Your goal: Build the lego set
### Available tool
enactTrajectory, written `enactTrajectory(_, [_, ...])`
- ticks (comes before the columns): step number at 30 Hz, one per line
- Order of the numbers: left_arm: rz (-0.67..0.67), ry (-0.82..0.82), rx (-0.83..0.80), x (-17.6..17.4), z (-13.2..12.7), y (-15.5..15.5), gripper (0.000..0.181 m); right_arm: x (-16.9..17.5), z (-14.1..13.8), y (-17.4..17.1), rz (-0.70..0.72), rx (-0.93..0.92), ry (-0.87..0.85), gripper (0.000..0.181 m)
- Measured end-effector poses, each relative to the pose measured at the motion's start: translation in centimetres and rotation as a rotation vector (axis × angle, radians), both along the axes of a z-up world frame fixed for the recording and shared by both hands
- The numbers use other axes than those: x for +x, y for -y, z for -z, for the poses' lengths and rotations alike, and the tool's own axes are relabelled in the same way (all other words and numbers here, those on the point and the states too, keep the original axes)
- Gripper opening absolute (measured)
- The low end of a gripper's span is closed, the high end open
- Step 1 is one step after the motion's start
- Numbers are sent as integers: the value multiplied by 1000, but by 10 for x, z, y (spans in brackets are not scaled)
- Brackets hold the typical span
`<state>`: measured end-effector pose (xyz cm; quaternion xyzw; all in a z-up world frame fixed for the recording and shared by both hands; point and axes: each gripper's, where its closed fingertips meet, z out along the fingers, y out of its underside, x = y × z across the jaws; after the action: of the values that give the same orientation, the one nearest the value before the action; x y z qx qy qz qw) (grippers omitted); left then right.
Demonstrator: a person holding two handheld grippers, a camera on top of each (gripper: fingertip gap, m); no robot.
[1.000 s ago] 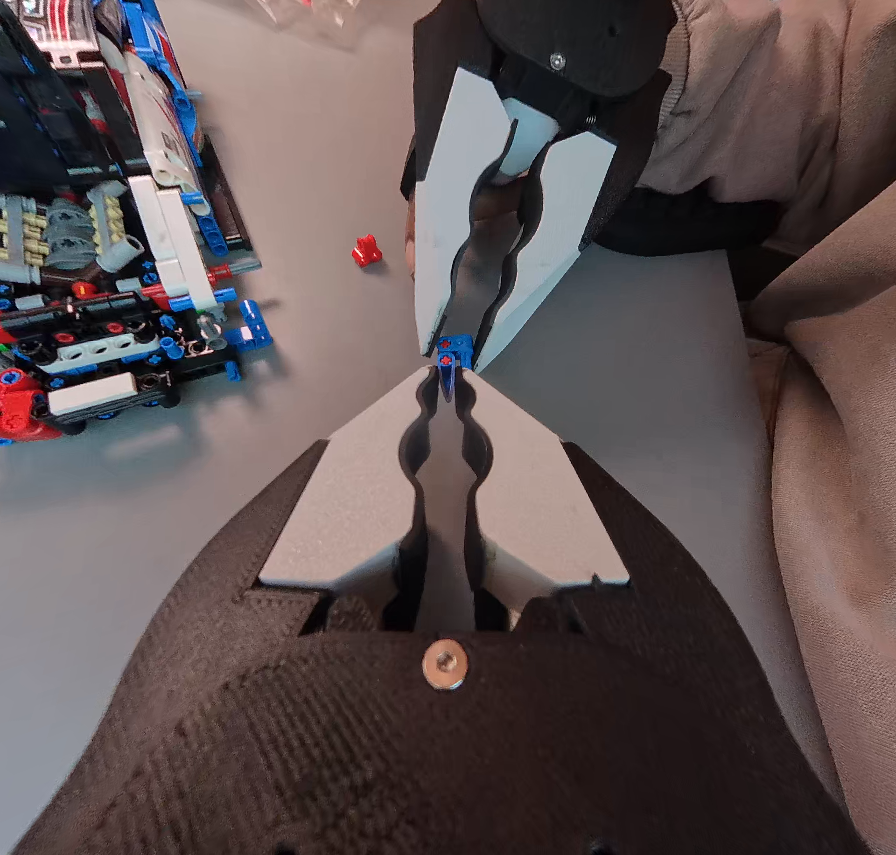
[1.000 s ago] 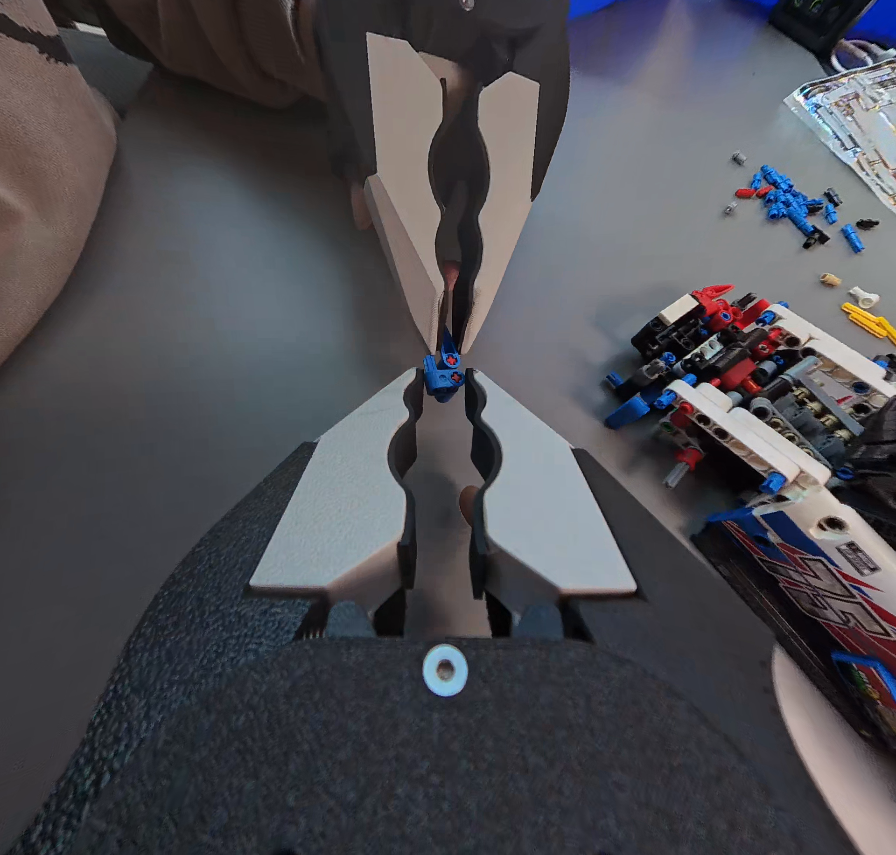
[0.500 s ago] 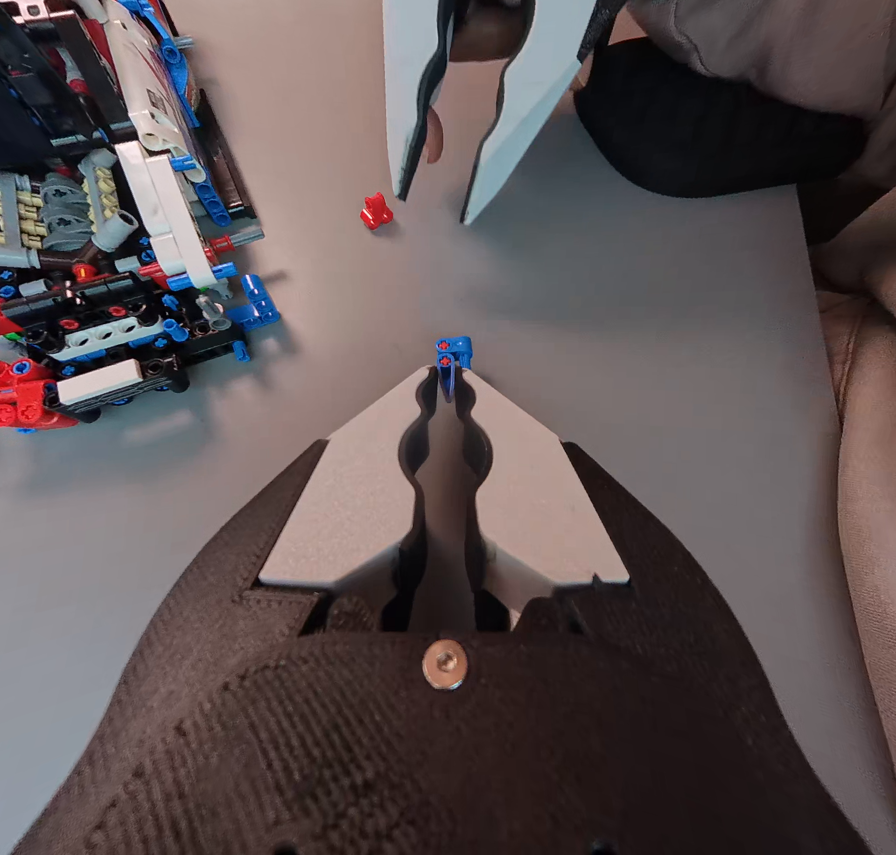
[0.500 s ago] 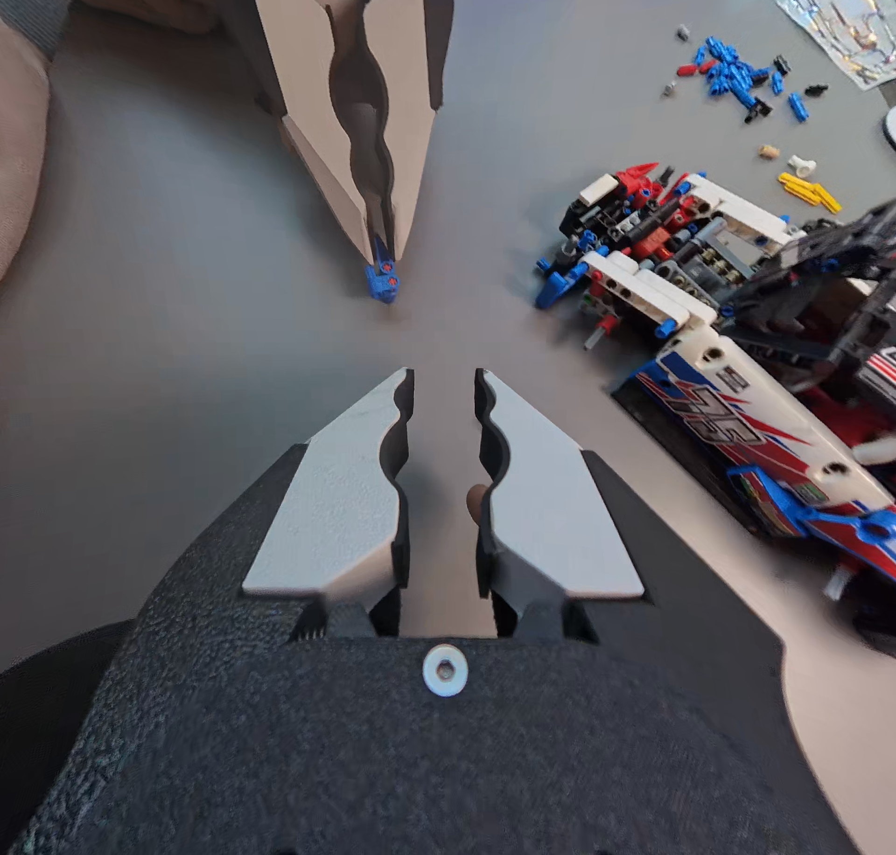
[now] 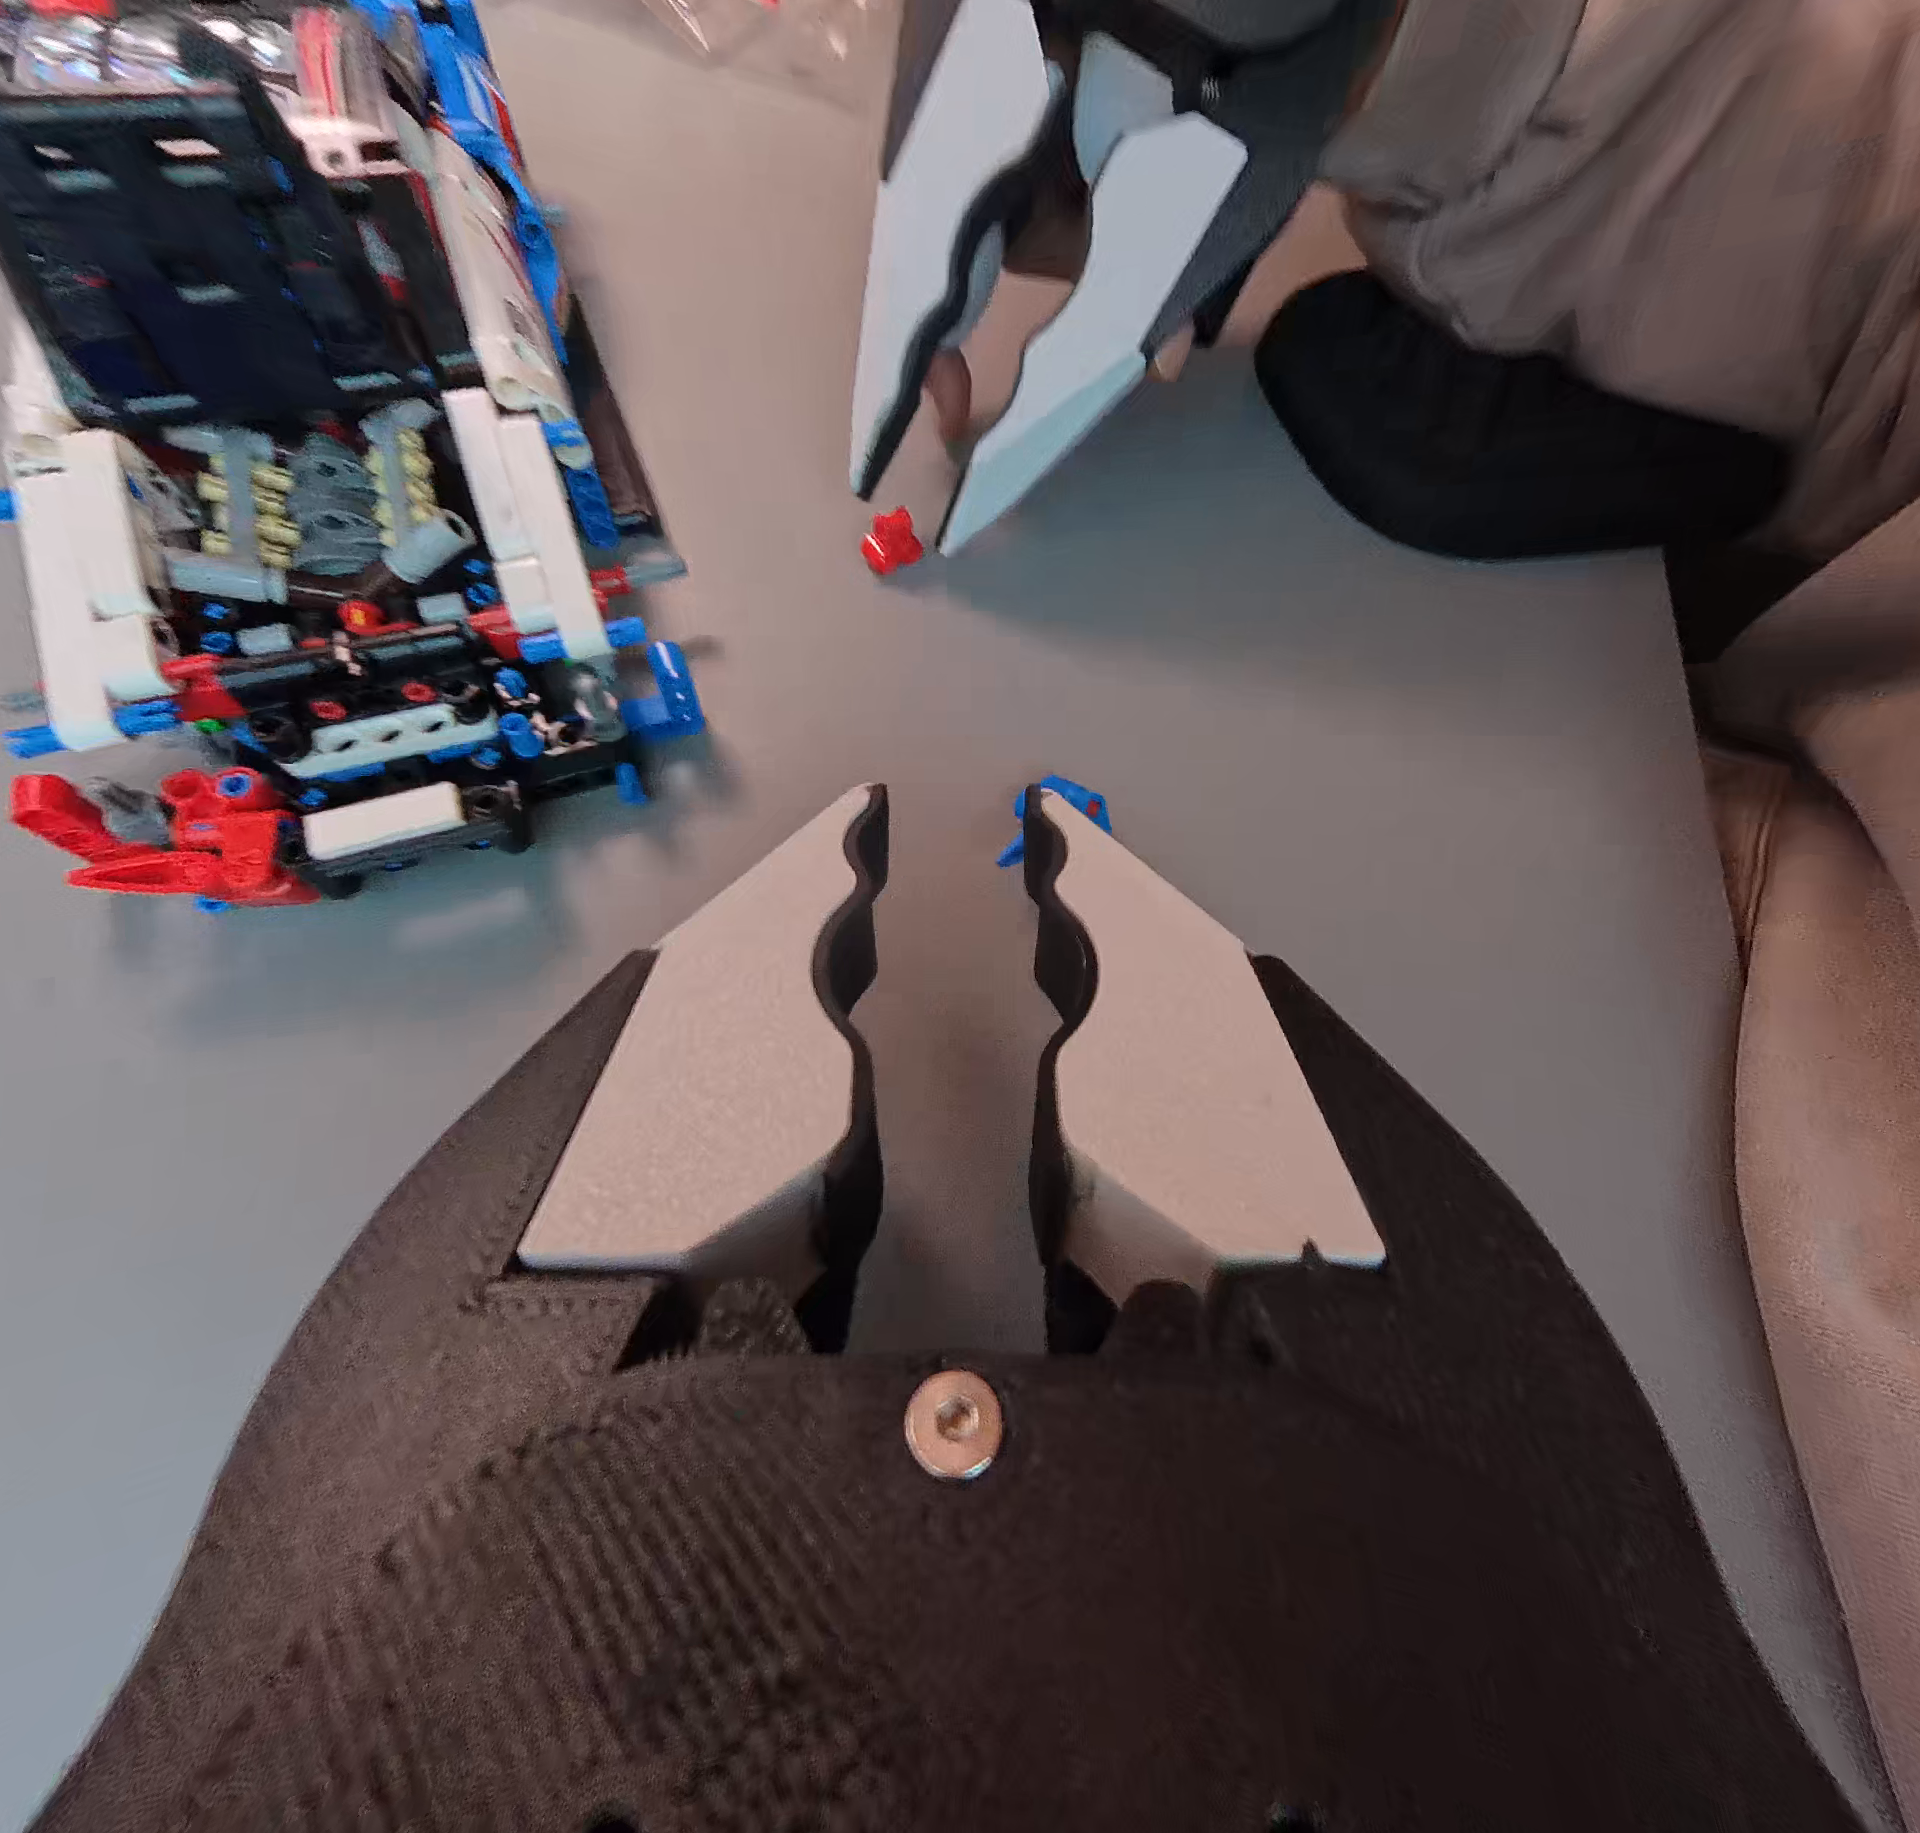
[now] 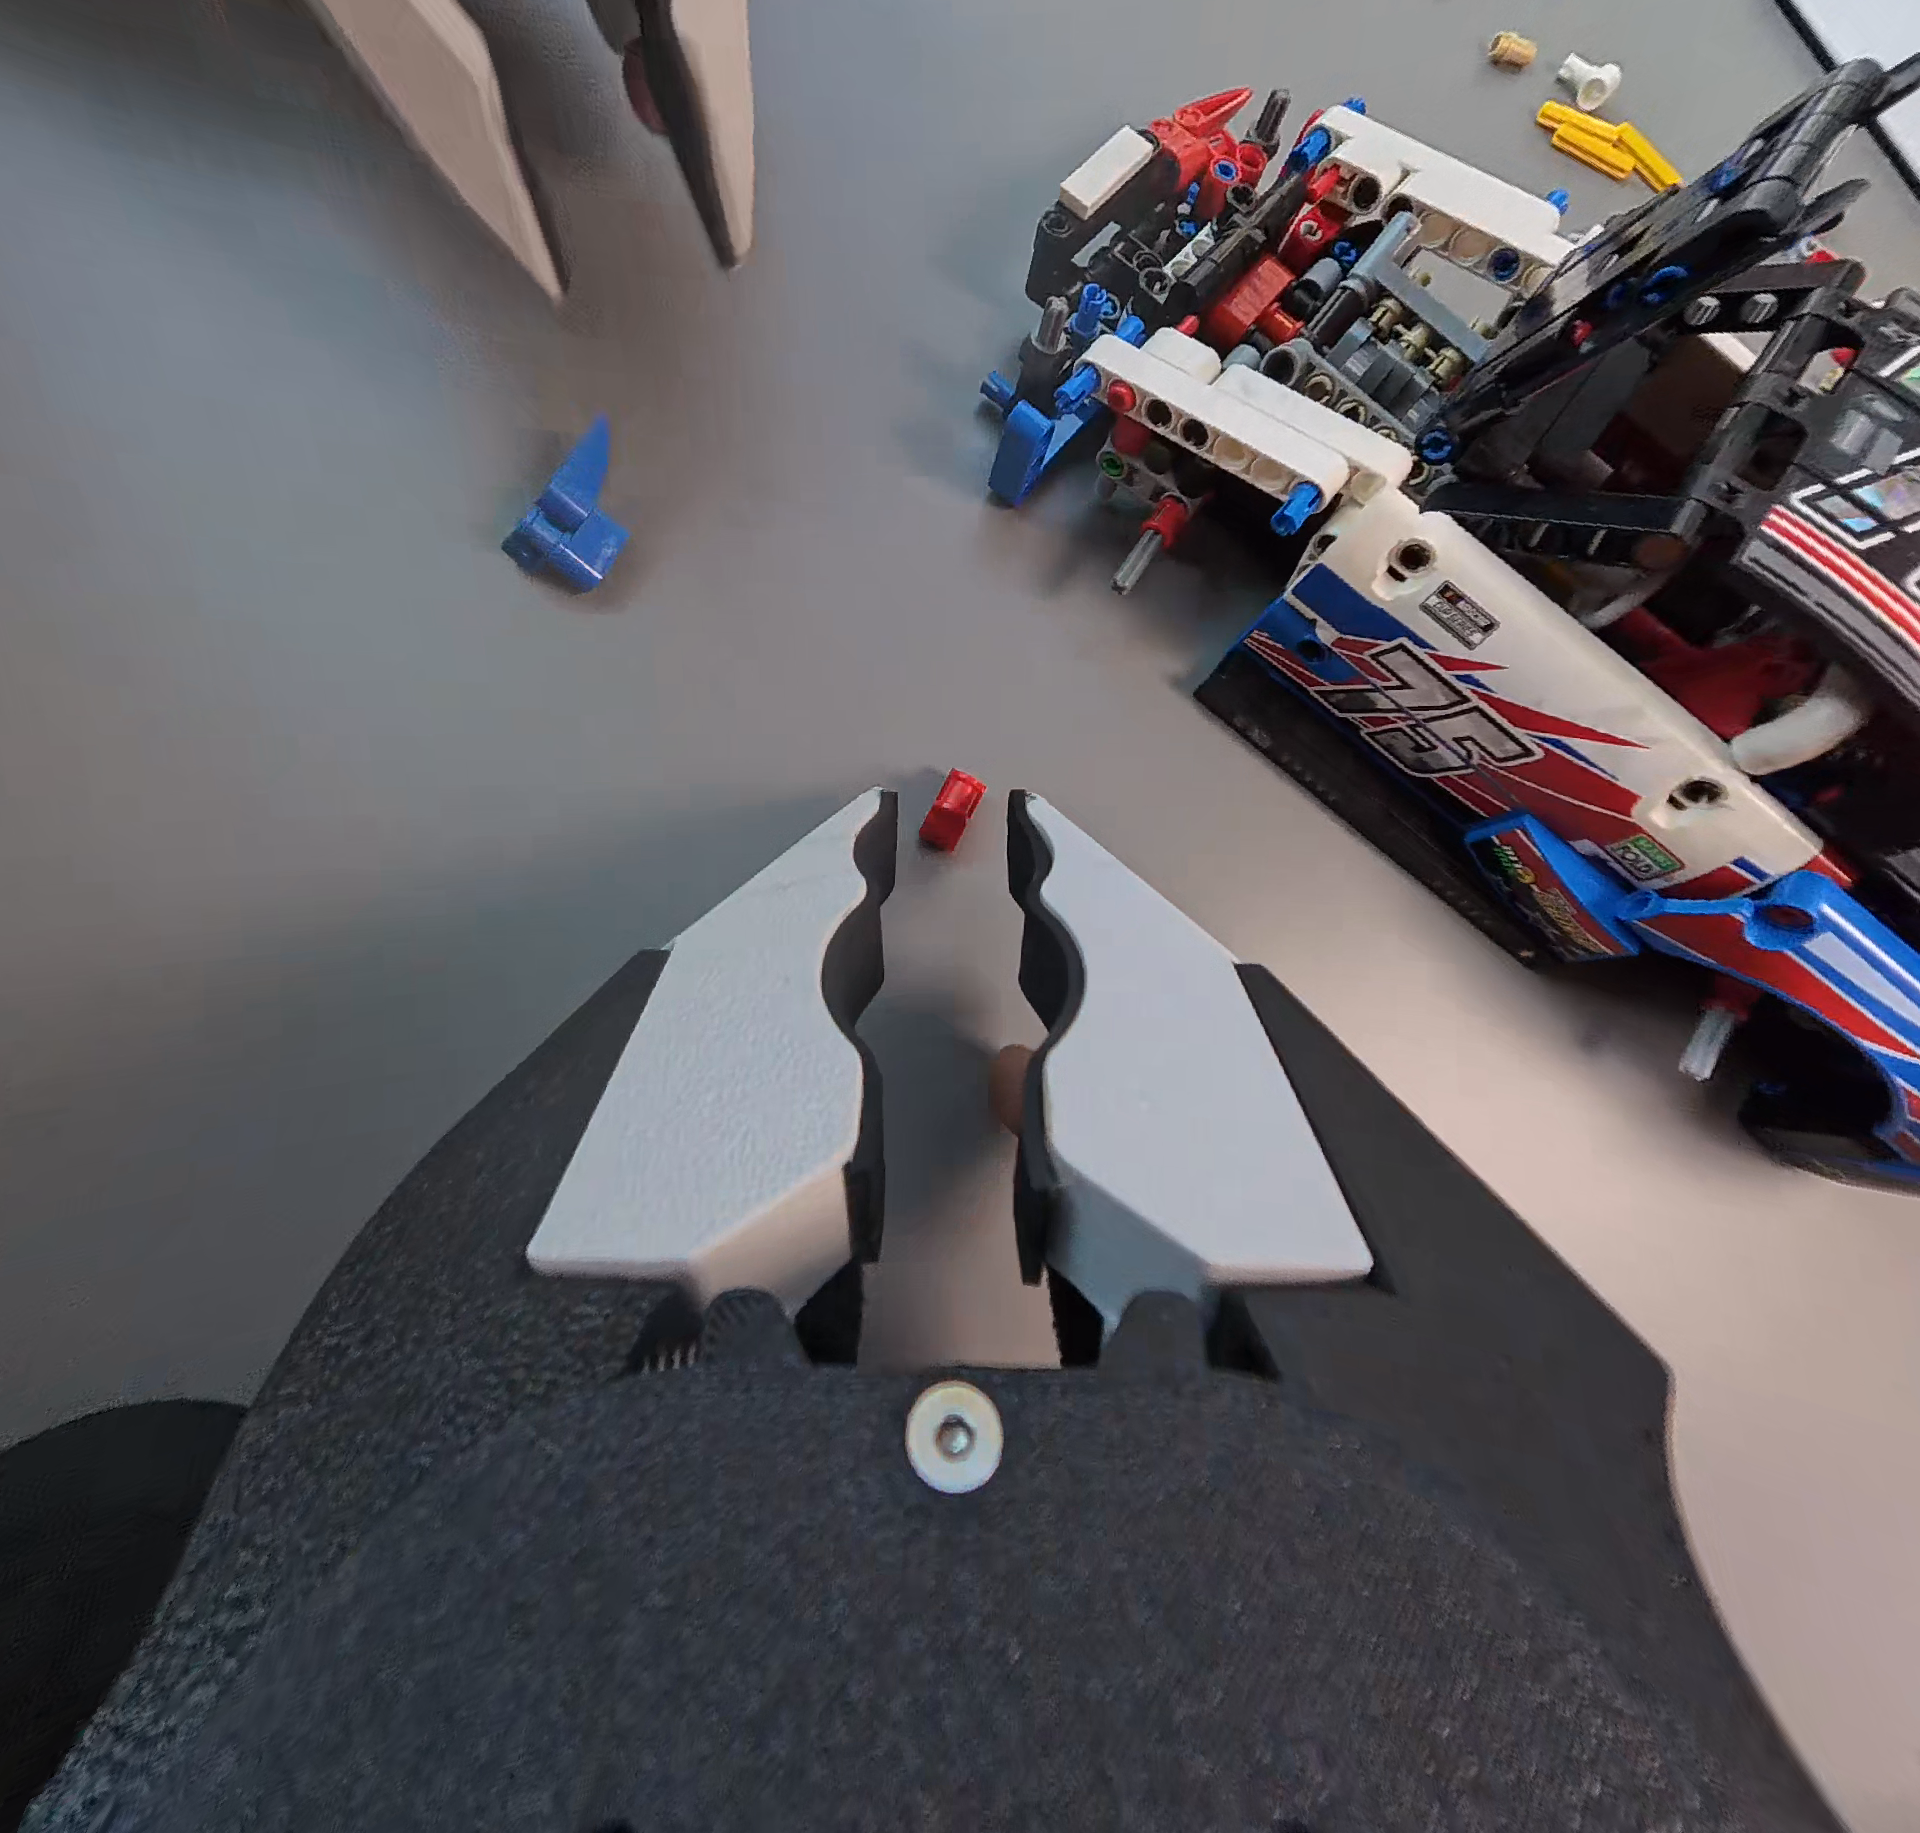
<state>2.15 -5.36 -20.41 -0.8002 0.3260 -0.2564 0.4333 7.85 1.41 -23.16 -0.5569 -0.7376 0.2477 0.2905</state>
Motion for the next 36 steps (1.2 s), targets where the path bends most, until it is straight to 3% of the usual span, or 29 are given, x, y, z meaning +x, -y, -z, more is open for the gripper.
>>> enactTrajectory(1, [-40, 36, 26, -7, -10, -10, 23, -1, 1, 1, 0, -6, 6, 13])
enactTrajectory(6, [-367, 45, 269, -84, -77, -93, 11, -3, 2, 4, -18, 4, 10, 4])
enactTrajectory(11, [-626, -168, 531, -168, -151, -204, 9, -3, 2, 5, -11, -3, -13, 4])
enactTrajectory(14, [-682, -391, 572, -205, -164, -268, 9, -5, 2, 6, -11, 12, -30, 4])
enactTrajectory(17, [-676, -518, 563, -224, -163, -310, 8, -6, 2, 6, -13, 18, -35, 4])
enactTrajectory(23, [-644, -688, 505, -231, -141, -336, 0, -4, 2, 7, -32, 14, -37, 4])
enactTrajectory(27, [-644, -671, 618, -224, -156, -333, 0, -3, 2, 9, -41, 15, -34, 4])
enactTrajectory(30, [-663, -692, 530, -235, -145, -336, 18, -4, 2, 9, -42, 13, -33, 4])
enactTrajectory(33, [-674, -732, 537, -243, -144, -340, 2, -4, 2, 9, -41, 10, -36, 4])
enactTrajectory(36, [-630, -766, 518, -242, -141, -339, 0, -4, 2, 9, -41, 13, -34, 4])
